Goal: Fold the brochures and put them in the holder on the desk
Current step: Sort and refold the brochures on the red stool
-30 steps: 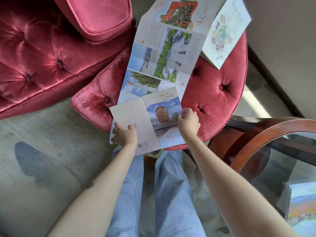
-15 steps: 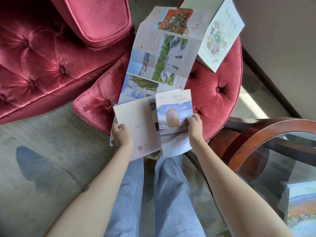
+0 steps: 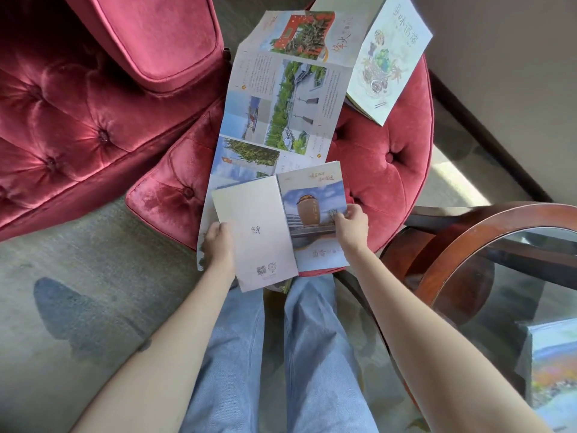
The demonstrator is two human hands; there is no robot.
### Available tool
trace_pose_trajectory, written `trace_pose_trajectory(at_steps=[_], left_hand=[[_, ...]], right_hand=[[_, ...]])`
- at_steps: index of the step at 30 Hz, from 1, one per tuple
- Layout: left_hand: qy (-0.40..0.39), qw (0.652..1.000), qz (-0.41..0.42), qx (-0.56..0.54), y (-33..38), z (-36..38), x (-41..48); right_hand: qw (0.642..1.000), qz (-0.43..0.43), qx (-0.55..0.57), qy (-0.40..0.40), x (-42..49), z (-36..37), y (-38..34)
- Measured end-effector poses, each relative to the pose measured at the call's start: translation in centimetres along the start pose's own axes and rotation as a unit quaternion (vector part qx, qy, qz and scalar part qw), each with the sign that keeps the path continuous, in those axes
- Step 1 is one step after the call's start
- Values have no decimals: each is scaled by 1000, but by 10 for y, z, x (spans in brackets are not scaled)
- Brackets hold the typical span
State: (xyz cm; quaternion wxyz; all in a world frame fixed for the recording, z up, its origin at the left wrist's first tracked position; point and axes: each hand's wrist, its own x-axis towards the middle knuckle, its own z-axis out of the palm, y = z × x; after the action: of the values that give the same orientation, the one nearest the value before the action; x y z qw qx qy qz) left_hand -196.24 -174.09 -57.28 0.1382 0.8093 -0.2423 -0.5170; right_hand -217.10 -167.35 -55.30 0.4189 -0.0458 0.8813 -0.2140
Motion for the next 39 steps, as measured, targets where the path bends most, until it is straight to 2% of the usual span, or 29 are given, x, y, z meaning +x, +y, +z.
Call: trace_pose_trajectory(at_steps=[4, 9, 11, 14, 20, 27, 32, 35, 39], left_hand=[[-15, 998, 27, 63, 0, 7, 1], [34, 991, 26, 129, -2, 11, 1], [45, 990, 21, 135, -2, 12, 2], [54, 986, 18, 157, -2, 12, 2], [47, 988, -1, 149, 1, 14, -1], [14, 1000, -26, 1, 3, 11, 2], [11, 988, -94, -125, 8, 4, -1], [-42, 981, -115, -147, 12, 3, -4], [-159, 966, -134, -157, 19, 10, -12]], right_hand=[[999, 5, -47, 23, 1, 8, -1], [993, 44, -105, 21, 4, 6, -4], [996, 40, -84, 14, 7, 2, -4], [999, -15, -25, -28, 7, -1, -5], [994, -19, 52, -91, 4, -4, -4], [981, 4, 139, -132, 4, -9, -7], [973, 27, 180, -141, 2, -14, -7], [964, 41, 204, -166, -3, -16, -10], [959, 21, 199, -200, -6, -13, -15]])
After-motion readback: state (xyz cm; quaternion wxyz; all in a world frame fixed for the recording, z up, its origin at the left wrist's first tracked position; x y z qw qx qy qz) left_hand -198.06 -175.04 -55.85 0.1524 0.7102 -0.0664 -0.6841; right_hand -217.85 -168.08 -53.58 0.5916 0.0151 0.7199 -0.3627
